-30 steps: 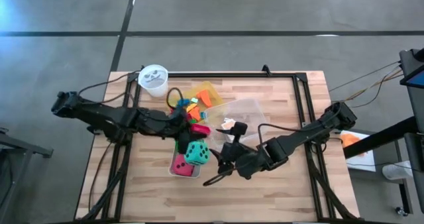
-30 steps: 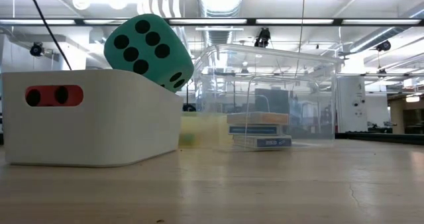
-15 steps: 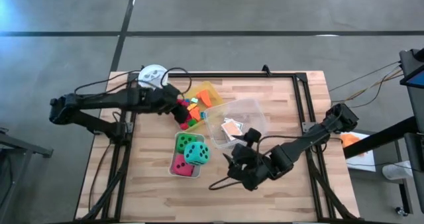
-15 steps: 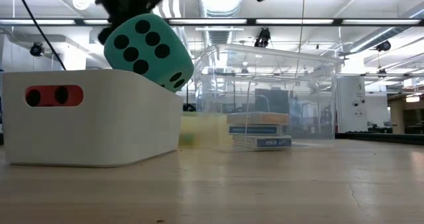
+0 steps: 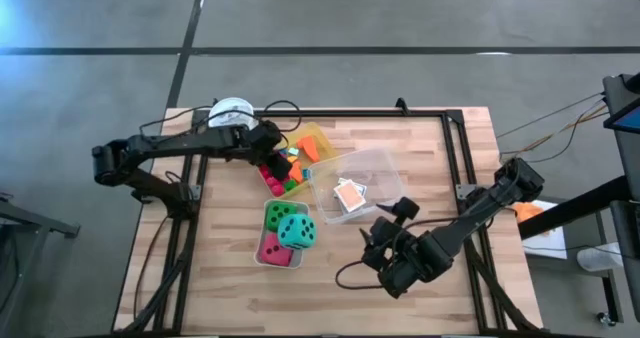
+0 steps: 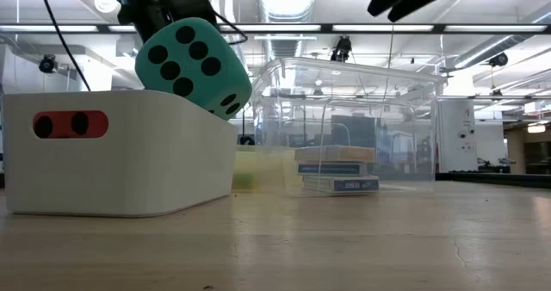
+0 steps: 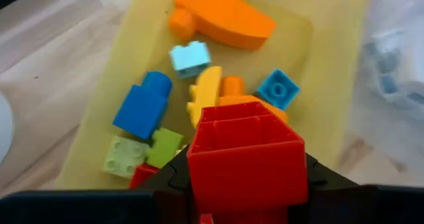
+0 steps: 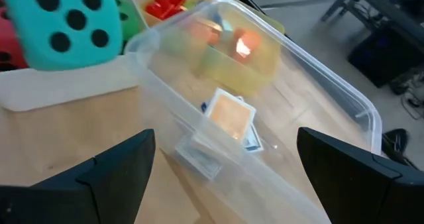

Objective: Pick & Place Toys
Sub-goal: Put the red game piece into the yellow bin

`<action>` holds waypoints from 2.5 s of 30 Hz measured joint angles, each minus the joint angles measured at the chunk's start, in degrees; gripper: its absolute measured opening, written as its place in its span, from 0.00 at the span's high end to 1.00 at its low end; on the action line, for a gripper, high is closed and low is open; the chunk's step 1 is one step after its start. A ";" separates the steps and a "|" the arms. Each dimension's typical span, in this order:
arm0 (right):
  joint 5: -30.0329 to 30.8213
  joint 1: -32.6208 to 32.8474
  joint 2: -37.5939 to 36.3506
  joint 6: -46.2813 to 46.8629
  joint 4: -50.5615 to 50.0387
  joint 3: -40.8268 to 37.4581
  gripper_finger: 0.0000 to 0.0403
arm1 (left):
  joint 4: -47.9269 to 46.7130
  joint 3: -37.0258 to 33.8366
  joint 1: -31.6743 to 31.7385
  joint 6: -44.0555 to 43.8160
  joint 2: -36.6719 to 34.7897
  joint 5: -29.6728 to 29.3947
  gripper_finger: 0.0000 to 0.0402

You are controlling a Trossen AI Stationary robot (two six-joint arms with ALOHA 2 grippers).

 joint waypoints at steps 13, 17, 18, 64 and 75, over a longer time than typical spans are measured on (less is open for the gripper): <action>-4.62 -0.16 -0.27 0.41 -4.86 -3.86 0.10 | 1.29 0.01 4.11 2.39 8.66 5.31 0.70; -4.75 -0.15 -0.50 0.43 -5.16 -4.73 0.10 | 1.57 0.01 4.46 2.49 10.76 6.70 0.70; -4.77 -0.15 -0.53 0.43 -5.24 -4.94 0.10 | 1.70 0.02 4.46 2.59 11.12 6.71 0.70; -4.56 -1.25 -0.59 0.82 -5.20 -6.18 0.10 | 2.33 -0.04 4.39 0.23 12.69 9.46 0.51; -4.52 -1.23 -0.59 0.84 -5.18 -6.18 0.10 | 2.33 -0.04 4.42 -0.65 12.69 9.62 0.31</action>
